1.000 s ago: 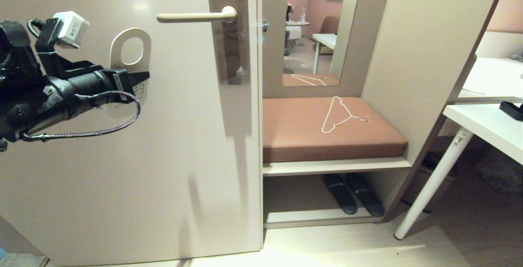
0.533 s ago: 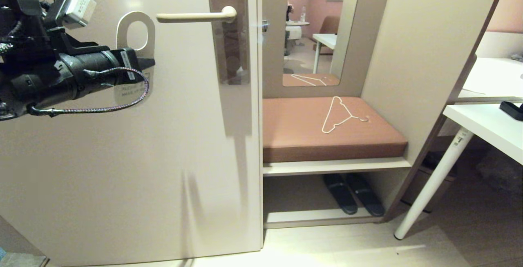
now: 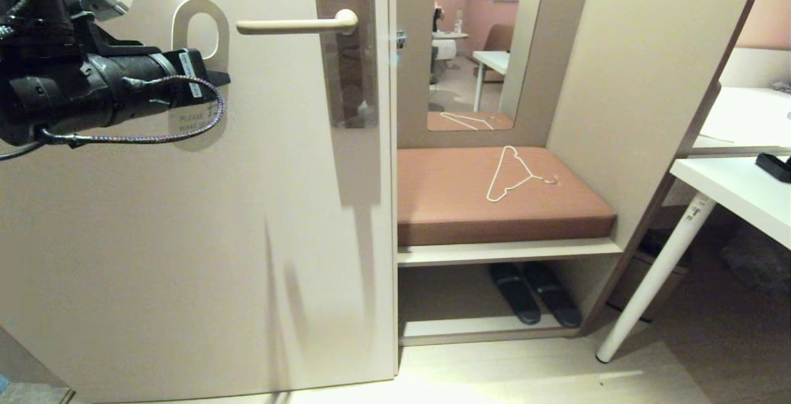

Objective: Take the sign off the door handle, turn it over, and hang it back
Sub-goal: Hang the sign back with the other side facing out

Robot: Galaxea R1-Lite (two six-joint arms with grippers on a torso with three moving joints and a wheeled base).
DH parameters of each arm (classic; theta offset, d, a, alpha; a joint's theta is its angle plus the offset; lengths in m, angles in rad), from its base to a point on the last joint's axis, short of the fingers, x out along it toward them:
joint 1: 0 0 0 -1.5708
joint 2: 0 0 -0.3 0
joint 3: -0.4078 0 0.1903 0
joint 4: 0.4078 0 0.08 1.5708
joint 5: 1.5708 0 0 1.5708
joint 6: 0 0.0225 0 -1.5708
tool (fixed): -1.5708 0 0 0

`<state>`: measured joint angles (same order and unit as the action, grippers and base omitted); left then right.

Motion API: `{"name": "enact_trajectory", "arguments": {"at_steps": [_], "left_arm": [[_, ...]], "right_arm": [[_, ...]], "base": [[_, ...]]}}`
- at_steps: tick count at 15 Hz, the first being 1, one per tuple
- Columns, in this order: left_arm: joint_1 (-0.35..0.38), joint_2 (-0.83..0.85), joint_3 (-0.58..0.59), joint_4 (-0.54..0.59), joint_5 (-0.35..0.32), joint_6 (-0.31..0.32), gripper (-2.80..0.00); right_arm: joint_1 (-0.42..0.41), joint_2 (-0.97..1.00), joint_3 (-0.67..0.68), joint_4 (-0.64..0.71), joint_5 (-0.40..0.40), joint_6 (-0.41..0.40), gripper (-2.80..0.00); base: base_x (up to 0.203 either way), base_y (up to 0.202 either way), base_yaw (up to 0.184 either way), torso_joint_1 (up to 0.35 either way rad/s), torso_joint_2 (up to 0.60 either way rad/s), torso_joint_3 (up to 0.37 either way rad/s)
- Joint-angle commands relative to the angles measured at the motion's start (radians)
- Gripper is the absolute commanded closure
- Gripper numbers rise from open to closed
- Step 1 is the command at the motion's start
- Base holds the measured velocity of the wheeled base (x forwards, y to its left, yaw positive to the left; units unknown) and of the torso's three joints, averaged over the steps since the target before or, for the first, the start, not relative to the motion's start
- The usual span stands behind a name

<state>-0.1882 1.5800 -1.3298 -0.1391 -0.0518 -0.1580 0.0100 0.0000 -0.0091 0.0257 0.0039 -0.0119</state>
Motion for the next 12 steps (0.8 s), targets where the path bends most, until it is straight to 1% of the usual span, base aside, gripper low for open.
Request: {"name": "enact_trajectory", "arguments": {"at_steps": [1, 3, 4, 7, 12], "left_arm": [[-0.015, 0.007, -0.03, 0.015, 0.009, -0.013, 0.0], [-0.04, 0.017, -0.077, 0.055, 0.021, -0.026, 0.0], [-0.05, 0.025, -0.091, 0.064, 0.024, -0.029, 0.0], [-0.079, 0.055, -0.111, 0.066, 0.064, -0.031, 0.0], [-0.083, 0.106, -0.14, 0.065, 0.078, -0.034, 0.0]], "right_arm": [[-0.001, 0.002, 0.0, 0.0, 0.001, 0.0, 0.0], [0.001, 0.002, 0.0, 0.0, 0.002, 0.0, 0.0], [0.001, 0.002, 0.0, 0.0, 0.002, 0.0, 0.0], [0.001, 0.002, 0.0, 0.0, 0.002, 0.0, 0.0], [0.001, 0.002, 0.0, 0.0, 0.002, 0.0, 0.0]], "base": [[0.0, 0.0, 0.0, 0.0, 0.0, 0.0], [0.0, 0.0, 0.0, 0.0, 0.0, 0.0], [0.0, 0.0, 0.0, 0.0, 0.0, 0.0], [0.0, 0.0, 0.0, 0.0, 0.0, 0.0], [0.0, 0.0, 0.0, 0.0, 0.0, 0.0]]}}
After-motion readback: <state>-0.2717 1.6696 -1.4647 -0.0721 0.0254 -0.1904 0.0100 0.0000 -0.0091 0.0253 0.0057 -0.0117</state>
